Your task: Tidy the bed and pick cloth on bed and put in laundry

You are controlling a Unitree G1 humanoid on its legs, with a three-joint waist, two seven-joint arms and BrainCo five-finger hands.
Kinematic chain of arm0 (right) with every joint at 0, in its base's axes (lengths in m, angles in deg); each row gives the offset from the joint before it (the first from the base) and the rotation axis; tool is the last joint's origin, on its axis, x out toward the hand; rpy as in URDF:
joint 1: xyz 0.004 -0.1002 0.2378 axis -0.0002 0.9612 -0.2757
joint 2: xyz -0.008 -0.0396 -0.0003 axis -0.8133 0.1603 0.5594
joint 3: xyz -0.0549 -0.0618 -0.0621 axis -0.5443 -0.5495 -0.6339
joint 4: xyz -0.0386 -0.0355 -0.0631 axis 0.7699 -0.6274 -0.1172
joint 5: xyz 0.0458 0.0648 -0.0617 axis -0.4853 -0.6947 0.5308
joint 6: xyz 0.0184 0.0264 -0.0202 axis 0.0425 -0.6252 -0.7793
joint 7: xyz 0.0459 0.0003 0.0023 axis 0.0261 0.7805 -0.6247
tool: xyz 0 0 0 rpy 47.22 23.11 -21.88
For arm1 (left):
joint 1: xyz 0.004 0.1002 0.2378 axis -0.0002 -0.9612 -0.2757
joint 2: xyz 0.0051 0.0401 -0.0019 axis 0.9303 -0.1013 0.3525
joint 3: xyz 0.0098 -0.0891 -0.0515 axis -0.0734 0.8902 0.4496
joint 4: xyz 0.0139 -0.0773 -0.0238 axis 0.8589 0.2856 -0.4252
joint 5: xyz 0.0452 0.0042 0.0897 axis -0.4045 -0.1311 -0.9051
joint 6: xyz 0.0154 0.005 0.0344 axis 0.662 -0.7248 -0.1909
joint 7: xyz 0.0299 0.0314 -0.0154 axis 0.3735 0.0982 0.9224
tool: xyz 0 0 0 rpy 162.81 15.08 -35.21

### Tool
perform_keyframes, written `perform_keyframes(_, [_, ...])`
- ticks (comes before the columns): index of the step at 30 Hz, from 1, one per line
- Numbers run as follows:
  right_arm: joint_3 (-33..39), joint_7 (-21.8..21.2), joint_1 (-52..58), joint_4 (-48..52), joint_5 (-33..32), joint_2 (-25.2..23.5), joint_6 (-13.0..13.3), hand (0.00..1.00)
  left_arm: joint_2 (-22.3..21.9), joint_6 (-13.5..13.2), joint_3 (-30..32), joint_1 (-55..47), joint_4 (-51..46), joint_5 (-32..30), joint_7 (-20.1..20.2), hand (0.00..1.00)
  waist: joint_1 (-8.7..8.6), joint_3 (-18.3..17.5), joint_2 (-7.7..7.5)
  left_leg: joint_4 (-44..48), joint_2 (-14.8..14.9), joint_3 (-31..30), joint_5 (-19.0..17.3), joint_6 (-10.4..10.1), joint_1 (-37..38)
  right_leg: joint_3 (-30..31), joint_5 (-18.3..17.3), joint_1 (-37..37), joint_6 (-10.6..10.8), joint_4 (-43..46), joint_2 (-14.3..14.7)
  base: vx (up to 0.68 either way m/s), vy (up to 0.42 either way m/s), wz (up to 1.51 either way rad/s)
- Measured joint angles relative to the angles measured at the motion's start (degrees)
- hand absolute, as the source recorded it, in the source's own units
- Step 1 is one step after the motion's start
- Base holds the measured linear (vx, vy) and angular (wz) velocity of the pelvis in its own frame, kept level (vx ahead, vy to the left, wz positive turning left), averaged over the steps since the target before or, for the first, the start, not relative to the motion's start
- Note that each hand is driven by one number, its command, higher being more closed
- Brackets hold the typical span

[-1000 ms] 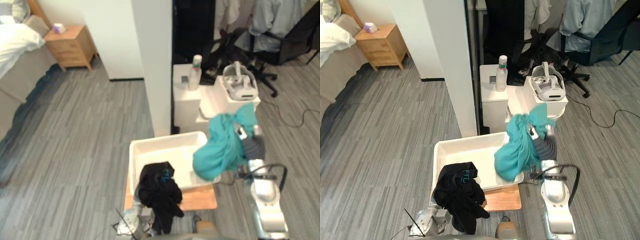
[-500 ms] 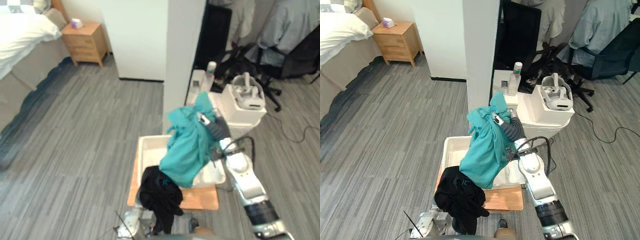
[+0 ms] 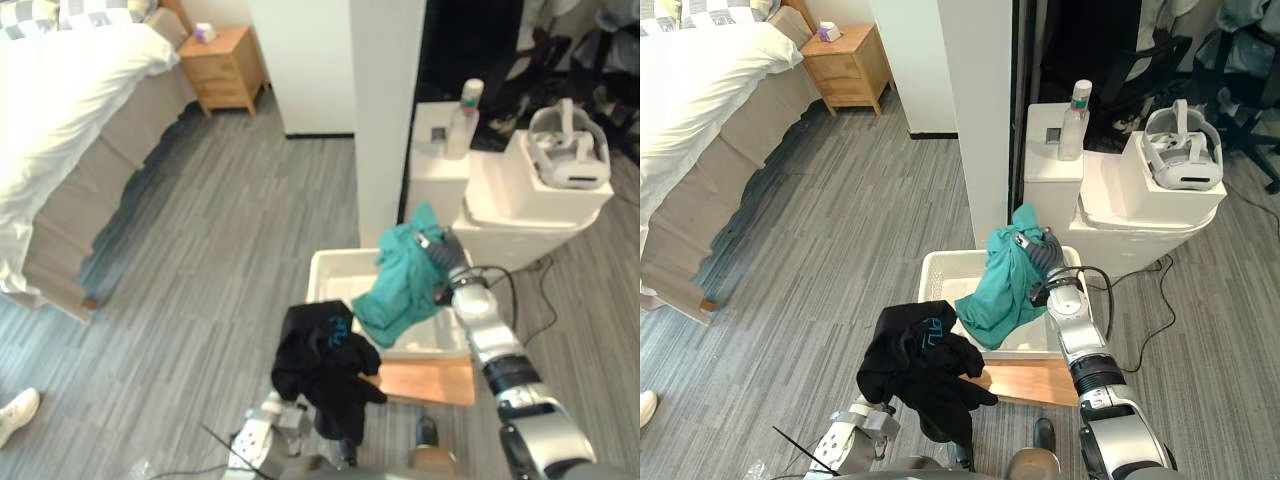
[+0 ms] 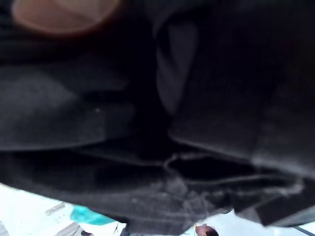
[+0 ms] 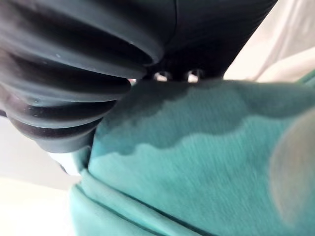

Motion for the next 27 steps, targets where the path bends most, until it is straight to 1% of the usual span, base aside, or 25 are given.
perform_keyframes(2, [1.17,0.01,0.63,-0.59,1.03,-0.65,-0.05,0.0,0.26,-0.09,0.19,1.06,-1.4,-0.16,-0.15,1.0,-0.04,-0.01,0.01,0.23,0.13,0.09,0.06,-0.09,0.0,0.0,0.0,0.07,0.0,-0.01,0.09,0.05,-0.026,0.03])
perform_keyframes(5, [1.32,0.17,3.11,-0.4,3.17,-1.03,-0.05,0.0,0.22,-1.58,1.21,1.48,-4.91,-0.53,-0.46,1.0,-0.02,-0.01,0.01,0.37,0.18,0.3,0.03,-0.13,0.45,0.03,0.0,0.62,0.0,0.0,0.11,0.0,0.0,0.0])
perform_keyframes(6, [1.18,0.59,4.85,0.65,4.44,-1.28,-0.05,0.0,0.27,-2.1,2.09,1.62,-6.24,-0.71,-1.19,1.0,-0.05,0.02,-0.03,0.22,0.18,0.34,-0.01,-0.14,1.02,0.04,0.0,1.12,0.0,0.01,0.1,-0.03,-0.001,-0.05])
perform_keyframes(8, [0.77,1.83,7.79,4.59,7.67,-2.21,-0.04,0.0,0.31,-2.76,4.83,2.36,-8.47,-0.86,-2.0,1.0,-0.14,0.11,-0.17,0.09,0.19,0.77,-0.07,-0.13,1.42,0.31,0.0,1.32,0.0,0.02,0.11,-0.05,0.002,-0.1])
perform_keyframes(10, [-0.95,2.82,10.21,9.24,13.56,-2.94,0.08,0.0,0.6,-4.49,8.66,4.62,-11.47,-1.41,-3.87,1.0,-0.25,0.59,-0.93,0.07,0.25,1.67,-0.45,-0.18,1.87,1.44,-0.02,1.31,0.01,0.02,0.23,-0.09,0.004,-0.21])
perform_keyframes(11, [-1.3,3.39,10.83,10.47,14.88,-3.07,0.12,0.0,0.84,-4.88,9.3,5.36,-12.26,-1.45,-4.16,1.0,-0.26,0.62,-1.11,0.02,0.3,1.88,-0.59,0.01,1.94,1.59,-0.02,1.31,0.02,0.02,0.28,-0.1,0.003,-0.17])
perform_keyframes(12, [-1.73,4.4,11.45,11.76,17.5,-3.32,0.25,0.0,1.17,-5.62,9.98,6.49,-13.4,-1.96,-5.01,1.0,-0.27,0.62,-1.39,-0.11,0.32,2.17,-0.66,0.11,1.98,1.66,-0.02,1.31,0.02,0.04,0.29,-0.12,0.003,-0.14])
perform_keyframes(13, [-1.76,5.89,12.21,13.27,21.43,-3.92,0.26,0.0,1.71,-6.81,10.32,8.67,-15.12,-2.24,-6.33,1.0,-0.44,0.6,-1.89,-0.35,0.34,2.87,-0.67,0.13,2.29,1.95,-0.01,1.3,0.02,0.05,0.3,-0.11,0.005,-0.14])
perform_keyframes(15, [-1.73,7.04,12.63,13.82,24.35,-4.16,0.26,0.0,2.28,-7.63,10.55,10.87,-16.26,-2.94,-6.89,1.0,-0.51,0.52,-2.26,-0.4,0.34,3.07,-0.68,0.14,2.67,2.22,-0.01,1.5,0.02,0.09,0.32,-0.06,0.006,-0.13])
perform_keyframes(16, [-1.4,8.01,13.45,15.25,26.22,-4.11,0.1,0.0,2.53,-8.13,11.16,13.11,-16.92,-3.11,-7.9,1.0,-0.76,0.49,-2.57,-0.41,0.34,3.42,-0.67,0.14,2.96,2.4,0.01,1.73,0.02,0.08,0.34,-0.03,0.009,-0.07])
perform_keyframes(17, [-1.33,8.29,13.59,15.55,26.57,-4.13,0.09,0.0,2.53,-8.29,11.41,13.6,-16.91,-3.11,-8.01,1.0,-0.8,0.45,-2.63,-0.41,0.34,3.48,-0.67,0.14,3.01,2.46,0.02,1.73,0.04,0.08,0.36,-0.03,0.011,-0.09])
perform_keyframes(18, [-1.12,9.2,13.77,16.33,27.68,-4.13,-0.01,0.0,2.54,-8.6,12.56,15.22,-16.91,-3.17,-9.08,1.0,-1.03,0.41,-2.86,-0.41,0.4,3.76,-0.66,0.14,3.16,2.78,0.09,1.72,0.02,0.07,0.44,-0.02,0.006,-0.13])
perform_keyframes(19, [-0.46,10.1,14.21,17.62,27.81,-4.14,-0.17,0.0,2.56,-8.72,13.97,17.23,-16.65,-4.23,-10.75,1.0,-1.37,0.35,-3.16,-0.4,0.53,4.2,-0.65,0.13,3.4,3.09,0.42,1.72,-0.01,0.04,0.62,-0.01,-0.001,-0.17])
perform_keyframes(21, [1.84,11.44,15.44,19.3,28.07,-4.13,-0.23,0.0,2.92,-9.25,15.37,21.01,-15.13,-7.13,-13.35,1.0,-1.48,0.08,-3.67,-0.29,0.74,4.56,-0.61,0.17,3.68,3.34,0.56,1.82,-0.13,0.01,0.91,0.01,-0.015,-0.13])
perform_keyframes(22, [3.84,12.33,16.05,20.11,28.14,-4.12,-0.45,0.0,3.41,-9.67,16.13,24.02,-12.31,-9.76,-15.68,1.0,-1.59,-0.11,-4.01,-0.09,0.94,4.81,-0.42,0.41,4.0,3.45,0.69,1.99,-0.25,0.0,1.11,0.02,-0.02,-0.1])
perform_keyframes(23, [4.81,12.76,16.17,20.34,28.14,-4.11,-0.66,0.0,3.62,-9.73,16.55,25.47,-10.56,-10.48,-16.67,1.0,-1.72,-0.25,-4.21,-0.09,1.01,5.03,-0.41,0.39,4.13,3.62,0.72,2.02,-0.26,0.0,1.2,0.01,-0.023,-0.19])
perform_keyframes(24, [7.09,13.63,16.54,21.1,27.64,-4.05,-0.96,0.0,4.16,-9.73,16.89,28.61,-6.18,-12.84,-18.78,1.0,-1.82,-0.4,-4.48,-0.09,1.18,5.7,-0.42,0.36,4.4,4.54,0.85,2.02,-0.37,-0.07,1.42,-0.01,-0.019,-0.25])
perform_keyframes(25, [9.28,14.36,17.74,22.89,27.17,-3.98,-1.12,0.0,5.0,-9.06,16.73,31.59,-1.44,-15.9,-20.5,1.0,-2.11,-0.58,-4.78,-0.12,1.24,6.21,-0.55,0.17,4.53,4.93,1.07,2.05,-0.45,-0.44,1.53,-0.02,-0.017,-0.24])
perform_keyframes(26, [10.09,15.03,18.33,23.58,26.81,-3.98,-1.15,0.0,5.42,-8.45,16.66,32.87,0.69,-17.92,-21.4,1.0,-2.59,-0.68,-4.95,-0.14,1.26,6.38,-0.64,0.03,4.52,5.11,1.2,2.06,-0.5,-0.68,1.57,-0.02,-0.013,-0.21])
perform_keyframes(27, [11.12,16.04,19.56,24.62,25.85,-3.95,-1.15,0.0,6.29,-7.33,16.53,34.93,4.59,-21.09,-22.65,1.0,-3.7,-0.88,-5.3,-0.29,1.33,6.81,-0.69,-0.04,4.5,5.8,1.5,1.98,-0.58,-1.03,1.69,-0.03,-0.013,-0.29])
